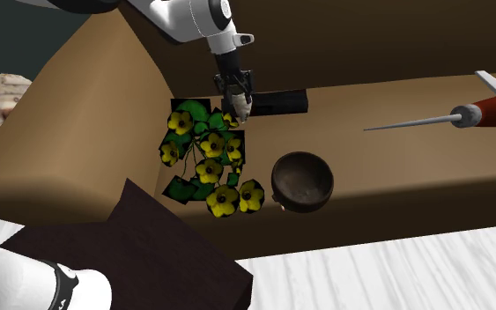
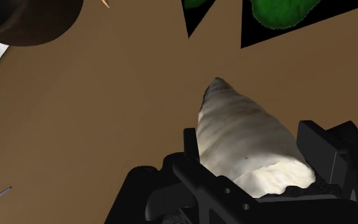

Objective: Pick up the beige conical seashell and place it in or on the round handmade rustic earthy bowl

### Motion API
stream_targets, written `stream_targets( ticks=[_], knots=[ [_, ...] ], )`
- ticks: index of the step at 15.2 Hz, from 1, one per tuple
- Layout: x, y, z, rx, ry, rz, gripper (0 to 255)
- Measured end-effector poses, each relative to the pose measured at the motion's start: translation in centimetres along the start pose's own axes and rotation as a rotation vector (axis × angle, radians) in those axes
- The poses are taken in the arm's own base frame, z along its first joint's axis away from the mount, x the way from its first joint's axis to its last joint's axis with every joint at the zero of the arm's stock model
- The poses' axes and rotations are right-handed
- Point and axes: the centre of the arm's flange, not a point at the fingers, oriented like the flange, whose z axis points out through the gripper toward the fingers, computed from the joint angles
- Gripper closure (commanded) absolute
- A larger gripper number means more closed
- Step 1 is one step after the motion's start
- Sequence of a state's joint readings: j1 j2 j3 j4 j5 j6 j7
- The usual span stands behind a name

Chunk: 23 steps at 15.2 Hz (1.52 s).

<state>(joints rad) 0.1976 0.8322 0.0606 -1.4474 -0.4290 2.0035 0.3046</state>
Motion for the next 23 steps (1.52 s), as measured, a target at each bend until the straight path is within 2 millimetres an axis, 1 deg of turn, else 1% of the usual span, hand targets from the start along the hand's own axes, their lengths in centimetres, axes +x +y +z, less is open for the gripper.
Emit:
stream_targets(
  ticks=[7,19,21,23],
  knots=[
    [-0.9,1.3,-3.3,0.000,0.000,0.000,255],
    [-2.0,3.5,-9.2,0.000,0.000,0.000,255],
    [-2.9,4.8,-8.8,0.000,0.000,0.000,255],
    [-4.2,6.9,-8.1,0.000,0.000,0.000,255]
  ],
)
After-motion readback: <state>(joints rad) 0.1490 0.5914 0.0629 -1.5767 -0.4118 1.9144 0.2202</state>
